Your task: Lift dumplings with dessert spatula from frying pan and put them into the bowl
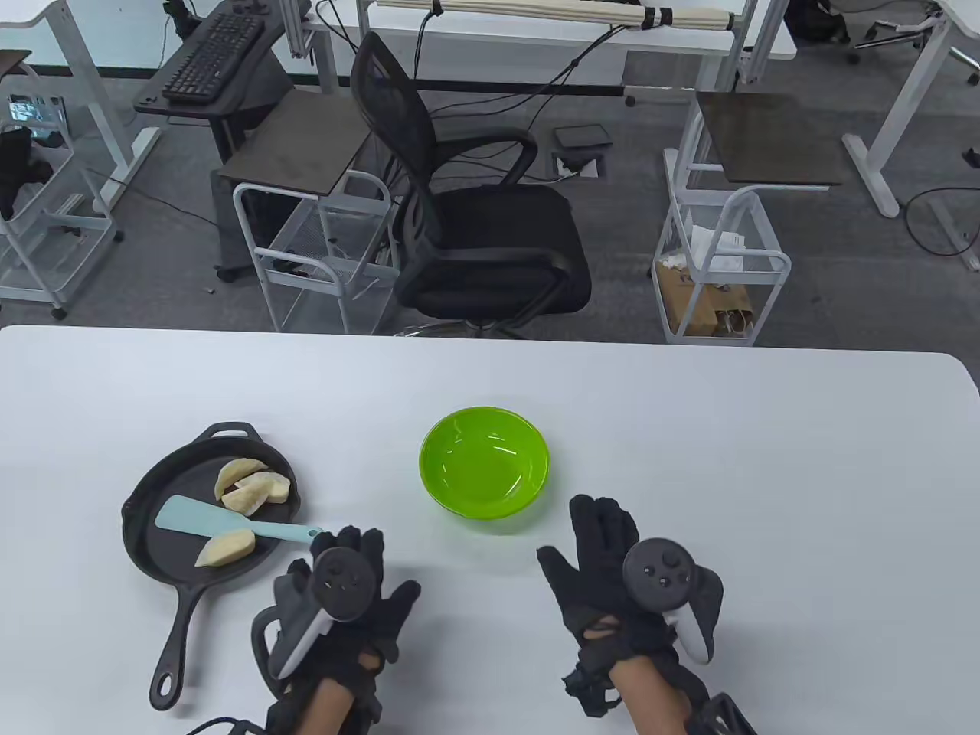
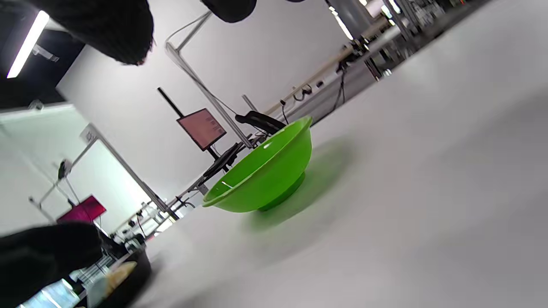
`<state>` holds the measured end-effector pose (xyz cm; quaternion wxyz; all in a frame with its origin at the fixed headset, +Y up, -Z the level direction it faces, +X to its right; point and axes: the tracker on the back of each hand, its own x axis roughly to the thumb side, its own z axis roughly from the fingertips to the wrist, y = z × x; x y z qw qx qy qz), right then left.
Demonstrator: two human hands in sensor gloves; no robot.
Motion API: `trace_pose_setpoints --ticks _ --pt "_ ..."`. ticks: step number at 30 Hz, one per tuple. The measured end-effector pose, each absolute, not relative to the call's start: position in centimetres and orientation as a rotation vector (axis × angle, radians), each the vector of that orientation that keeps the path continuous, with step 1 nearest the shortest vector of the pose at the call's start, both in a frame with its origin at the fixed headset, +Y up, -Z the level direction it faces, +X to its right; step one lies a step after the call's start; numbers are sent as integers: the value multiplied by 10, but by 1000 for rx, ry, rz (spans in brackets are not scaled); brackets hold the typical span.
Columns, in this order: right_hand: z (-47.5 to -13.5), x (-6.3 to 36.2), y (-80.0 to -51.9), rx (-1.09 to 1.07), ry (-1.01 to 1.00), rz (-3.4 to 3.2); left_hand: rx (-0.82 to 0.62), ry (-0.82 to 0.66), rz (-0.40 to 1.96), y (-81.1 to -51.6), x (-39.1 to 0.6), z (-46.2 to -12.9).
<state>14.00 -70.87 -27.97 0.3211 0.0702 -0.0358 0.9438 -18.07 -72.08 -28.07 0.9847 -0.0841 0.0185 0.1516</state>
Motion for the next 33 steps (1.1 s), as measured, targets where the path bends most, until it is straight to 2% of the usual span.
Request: trace_pose_setpoints --ticks 2,3,5,6,13,33 --pt "-271 141 -712 238 -180 2676 -192 1 309 -729 -171 -278" --pt "-272 141 -714 243 -157 2705 -206 -14 314 -730 -171 -278" --pt "-272 139 -718 256 17 2697 -199 2 330 -731 -173 -277" --pt "-269 138 -718 230 27 2649 -195 -3 344 -732 -174 -276" --pt "-261 130 -719 244 -193 2660 -196 27 365 -735 -178 -277" --pt "-262 131 -727 229 -179 2635 -217 11 387 -738 -177 -280"
